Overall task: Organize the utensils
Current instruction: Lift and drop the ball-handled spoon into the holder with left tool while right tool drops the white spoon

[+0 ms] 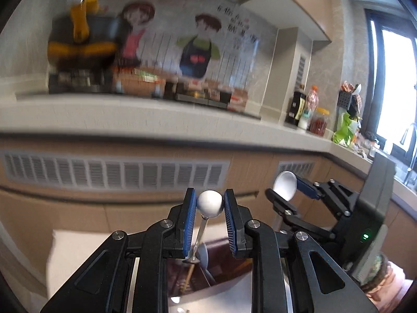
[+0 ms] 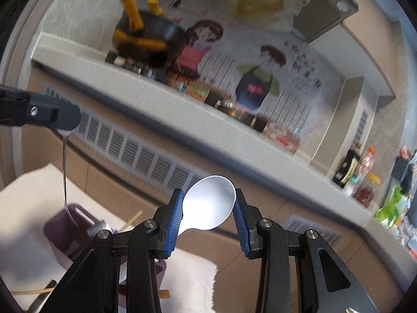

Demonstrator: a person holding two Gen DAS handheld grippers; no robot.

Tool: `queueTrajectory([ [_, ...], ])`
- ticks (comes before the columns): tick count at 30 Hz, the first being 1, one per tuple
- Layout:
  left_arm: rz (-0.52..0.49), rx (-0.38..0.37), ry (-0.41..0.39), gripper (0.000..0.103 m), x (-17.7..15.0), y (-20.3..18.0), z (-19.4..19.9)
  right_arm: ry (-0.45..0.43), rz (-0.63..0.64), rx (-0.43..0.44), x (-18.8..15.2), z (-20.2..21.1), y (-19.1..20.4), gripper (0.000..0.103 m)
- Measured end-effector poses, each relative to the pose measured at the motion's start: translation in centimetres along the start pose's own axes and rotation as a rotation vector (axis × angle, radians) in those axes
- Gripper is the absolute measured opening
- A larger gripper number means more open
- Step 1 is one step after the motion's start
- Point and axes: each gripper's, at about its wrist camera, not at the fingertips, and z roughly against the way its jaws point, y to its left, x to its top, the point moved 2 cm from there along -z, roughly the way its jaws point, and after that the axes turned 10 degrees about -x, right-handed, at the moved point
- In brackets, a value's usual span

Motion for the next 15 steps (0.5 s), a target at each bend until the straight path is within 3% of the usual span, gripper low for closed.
queueTrajectory([
  [7, 0.093, 0.010, 0.097, 0.023, -4.6, 3.9, -3.8, 0.096, 0.010, 0.059, -3.8, -4.7, 3.0, 0.035],
  [15, 0.091, 0.029, 0.143, 0.023, -7.5, 5.7, -5.5, 0.166, -0.017, 0.145, -5.6, -6.3, 4.1, 0.035],
])
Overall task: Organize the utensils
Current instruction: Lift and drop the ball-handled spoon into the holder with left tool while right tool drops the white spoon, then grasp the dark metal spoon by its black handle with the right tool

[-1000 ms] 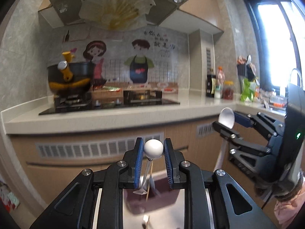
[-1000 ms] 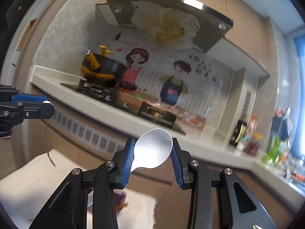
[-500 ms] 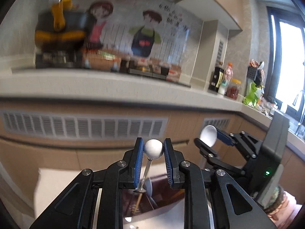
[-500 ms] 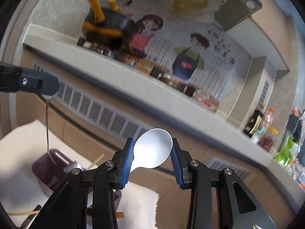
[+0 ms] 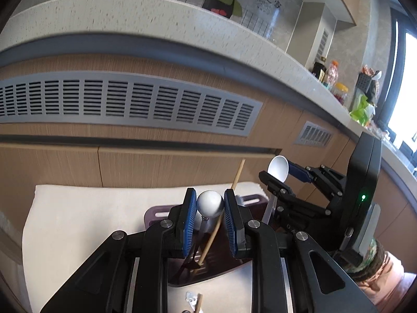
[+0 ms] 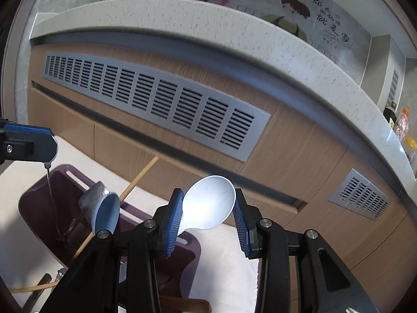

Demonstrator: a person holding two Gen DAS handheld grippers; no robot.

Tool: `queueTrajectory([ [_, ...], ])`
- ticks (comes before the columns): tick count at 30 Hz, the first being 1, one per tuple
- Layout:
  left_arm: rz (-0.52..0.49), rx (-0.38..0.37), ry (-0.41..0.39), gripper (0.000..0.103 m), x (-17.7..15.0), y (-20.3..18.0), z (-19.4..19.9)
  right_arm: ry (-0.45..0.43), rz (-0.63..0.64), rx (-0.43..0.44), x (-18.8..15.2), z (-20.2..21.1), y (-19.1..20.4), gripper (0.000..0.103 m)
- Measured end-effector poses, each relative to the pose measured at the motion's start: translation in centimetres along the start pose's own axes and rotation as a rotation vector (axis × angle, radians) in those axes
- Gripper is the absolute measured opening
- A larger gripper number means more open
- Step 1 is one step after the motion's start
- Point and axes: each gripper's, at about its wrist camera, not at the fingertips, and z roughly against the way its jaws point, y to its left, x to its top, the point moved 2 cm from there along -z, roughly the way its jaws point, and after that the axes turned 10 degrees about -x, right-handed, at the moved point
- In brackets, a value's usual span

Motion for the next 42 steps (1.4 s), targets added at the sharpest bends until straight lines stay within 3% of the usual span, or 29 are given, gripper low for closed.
queueTrajectory([
  [4, 0.022, -0.009, 0.008, 0.023, -0.4, 0.5, -0.5, 0.006, 0.032, 0.032, -0.6, -0.2, 1.0, 0.039],
  [6, 0.024, -0.012, 0.018, 0.024, -0.6, 0.6, -0.6, 0.006, 0.041, 0.040, -0.7, 0.2, 1.3, 0.064],
  [7, 0.024, -0.014, 0.021, 0.024, -0.8, 0.6, -0.6, -0.005, 0.038, 0.038, -0.7, 0.6, 1.2, 0.069],
  [10, 0.022, -0.012, 0.021, 0.030, -0.8, 0.4, -0.2, -0.025, 0.034, 0.042, -0.7, 2.1, 0.7, 0.070],
  [13, 0.016, -0.008, 0.001, 0.041, -0.8, -0.1, 0.9, -0.027, 0.006, 0.039, -1.1, 4.1, -0.4, 0.089],
  [15, 0.010, -0.001, -0.018, 0.049, -0.8, -0.6, 1.9, -0.035, -0.014, 0.022, -1.5, 5.7, -1.4, 0.095],
  [19, 0.000, 0.026, -0.047, 0.051, -1.1, -1.7, 4.1, -0.001, -0.060, 0.029, -3.1, 8.2, -3.2, 0.099],
  [21, -0.006, 0.049, -0.054, 0.058, -1.6, -2.4, 5.0, 0.031, -0.070, 0.038, -4.2, 9.4, -3.4, 0.100],
  [26, -0.043, 0.088, -0.034, 0.060, -4.3, -3.6, 7.3, 0.082, -0.073, 0.061, -7.2, 12.1, -3.0, 0.100],
  [42, -0.044, 0.185, 0.235, 0.064, -19.9, -4.8, 10.9, 0.297, -0.070, 0.293, -17.9, 19.1, 2.1, 0.100],
])
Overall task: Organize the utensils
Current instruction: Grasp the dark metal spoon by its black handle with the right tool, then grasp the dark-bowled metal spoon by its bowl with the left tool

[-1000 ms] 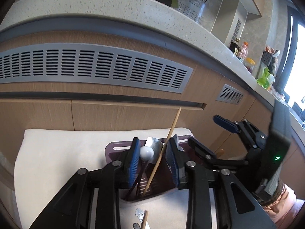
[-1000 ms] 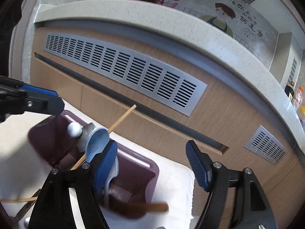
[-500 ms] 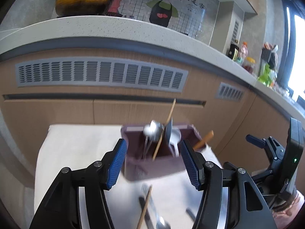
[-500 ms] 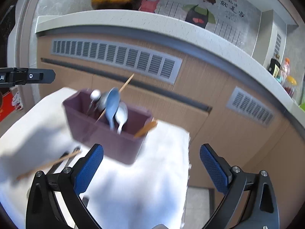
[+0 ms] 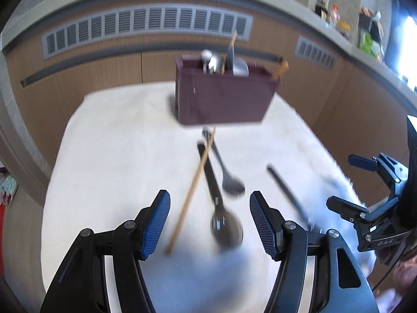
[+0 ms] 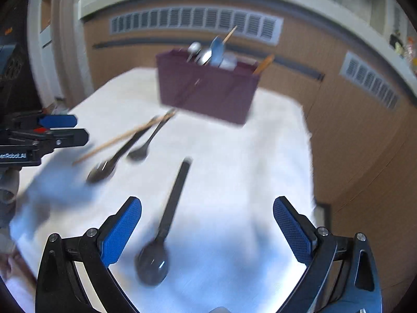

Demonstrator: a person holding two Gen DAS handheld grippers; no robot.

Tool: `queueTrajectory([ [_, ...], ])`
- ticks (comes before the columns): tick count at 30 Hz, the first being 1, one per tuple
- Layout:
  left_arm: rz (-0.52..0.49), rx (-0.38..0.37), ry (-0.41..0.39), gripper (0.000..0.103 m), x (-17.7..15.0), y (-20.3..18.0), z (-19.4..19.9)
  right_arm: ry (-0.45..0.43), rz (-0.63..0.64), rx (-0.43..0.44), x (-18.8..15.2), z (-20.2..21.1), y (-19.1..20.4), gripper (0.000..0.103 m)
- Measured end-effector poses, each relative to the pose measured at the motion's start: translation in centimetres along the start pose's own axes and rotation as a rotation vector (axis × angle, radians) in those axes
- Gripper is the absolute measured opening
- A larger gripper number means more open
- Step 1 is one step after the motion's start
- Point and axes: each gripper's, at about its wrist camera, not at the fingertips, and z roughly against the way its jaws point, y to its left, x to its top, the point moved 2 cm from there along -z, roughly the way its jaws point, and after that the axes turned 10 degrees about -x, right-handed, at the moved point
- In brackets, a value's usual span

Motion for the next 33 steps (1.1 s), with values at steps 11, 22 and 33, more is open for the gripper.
queueTrajectory([
  [11, 0.046, -0.007, 0.035, 0.069, -1.7, 0.2, 0.2, 0.143, -0.007, 0.075, 0.6, -4.4, 3.0, 0.030],
  [22, 0.074, -0.051, 0.078, 0.069, -1.6, 0.1, -1.3, 0.161, -0.061, 0.034, -0.1, -5.2, 0.7, 0.012],
  [33, -0.051, 0.113, 0.063, 0.067, -2.8, -3.1, -3.6, 0.130, -0.149, 0.034, -1.5, -5.7, -1.8, 0.012],
])
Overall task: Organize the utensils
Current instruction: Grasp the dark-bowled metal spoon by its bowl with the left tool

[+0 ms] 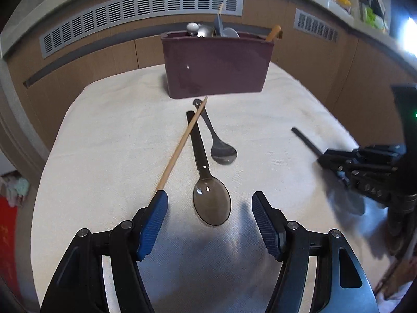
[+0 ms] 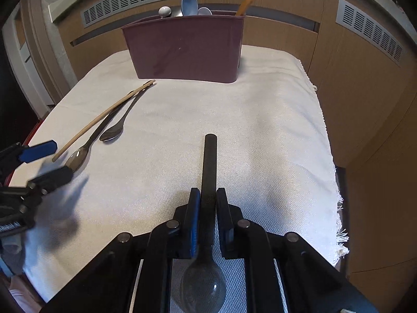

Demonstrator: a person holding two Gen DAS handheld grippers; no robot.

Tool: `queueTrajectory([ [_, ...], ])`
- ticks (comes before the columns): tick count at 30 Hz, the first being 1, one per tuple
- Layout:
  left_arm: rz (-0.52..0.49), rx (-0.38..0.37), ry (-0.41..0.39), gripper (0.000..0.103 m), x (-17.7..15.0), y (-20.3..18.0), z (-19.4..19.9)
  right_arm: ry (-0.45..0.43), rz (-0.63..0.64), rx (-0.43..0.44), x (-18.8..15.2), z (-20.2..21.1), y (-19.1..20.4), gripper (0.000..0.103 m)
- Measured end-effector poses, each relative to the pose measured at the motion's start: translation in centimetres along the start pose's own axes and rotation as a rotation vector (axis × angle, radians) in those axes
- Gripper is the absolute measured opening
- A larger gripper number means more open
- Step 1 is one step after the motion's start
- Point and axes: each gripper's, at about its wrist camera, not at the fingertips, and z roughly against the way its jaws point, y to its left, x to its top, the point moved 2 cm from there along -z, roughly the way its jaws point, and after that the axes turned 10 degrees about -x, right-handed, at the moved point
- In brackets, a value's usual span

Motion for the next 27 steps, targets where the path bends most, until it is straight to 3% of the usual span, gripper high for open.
queueTrajectory([
  [4, 0.005, 0.030, 0.066, 0.056, -0.2, -0.1, -2.0, -0.013, -0.023, 0.012, -0.2, -0.1, -0.4, 0.012],
  [7, 0.037, 0.010, 0.060, 0.046, 0.3, 0.4, -2.2, -0.025, -0.036, 0.017, -0.5, -0.1, -0.5, 0.012],
  [9, 0.047, 0.010, 0.051, 0.034, 0.4, 0.8, -2.0, -0.030, -0.039, 0.018, -0.5, -0.1, -0.5, 0.012],
  [27, 0.014, 0.001, -0.231, 0.034, 4.8, 2.3, 8.2, -0.040, -0.016, 0.013, -0.7, -0.2, -0.2, 0.022],
])
